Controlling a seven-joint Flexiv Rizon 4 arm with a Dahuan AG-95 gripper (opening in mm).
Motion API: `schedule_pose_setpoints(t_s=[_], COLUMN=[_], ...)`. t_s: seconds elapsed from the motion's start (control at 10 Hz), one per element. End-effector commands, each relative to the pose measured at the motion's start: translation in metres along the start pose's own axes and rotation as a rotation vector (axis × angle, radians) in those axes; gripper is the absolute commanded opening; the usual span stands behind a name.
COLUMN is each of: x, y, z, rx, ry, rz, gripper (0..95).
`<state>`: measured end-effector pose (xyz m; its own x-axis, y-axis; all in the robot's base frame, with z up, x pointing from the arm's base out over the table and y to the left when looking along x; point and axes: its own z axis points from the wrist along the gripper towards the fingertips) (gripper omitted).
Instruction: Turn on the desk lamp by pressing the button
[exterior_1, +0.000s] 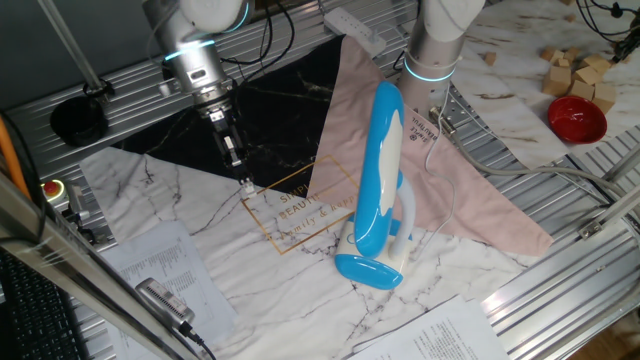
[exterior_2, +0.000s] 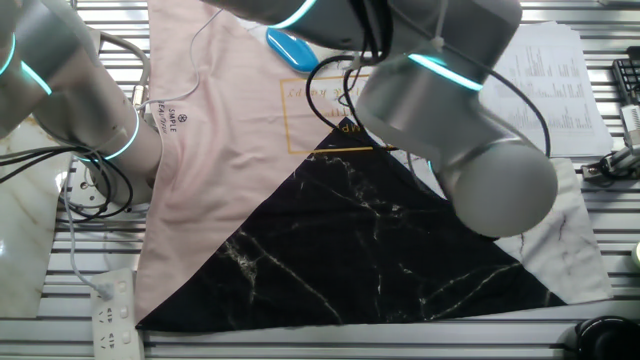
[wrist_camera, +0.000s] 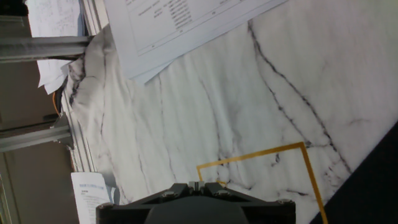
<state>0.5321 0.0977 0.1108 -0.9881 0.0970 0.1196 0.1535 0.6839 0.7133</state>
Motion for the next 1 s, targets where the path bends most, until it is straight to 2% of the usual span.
schedule_pose_setpoints(t_s=[0.1, 0.2, 0.4, 0.6, 0.8, 1.0], x=[-0.003, -0.003, -0.003, -0.003, -0.005, 0.005], y=[-0.001, -0.001, -0.001, -0.001, 0.005, 0.028], z=[0.001, 0.001, 0.001, 0.001, 0.006, 0.025], rx=[0.035, 0.037, 0.049, 0.044, 0.035, 0.032], ry=[0.067, 0.081, 0.134, 0.156, 0.165, 0.161], rz=[-0.048, -0.063, -0.132, -0.163, -0.172, -0.125], gripper=[0.0, 0.0, 0.0, 0.0, 0.0, 0.0])
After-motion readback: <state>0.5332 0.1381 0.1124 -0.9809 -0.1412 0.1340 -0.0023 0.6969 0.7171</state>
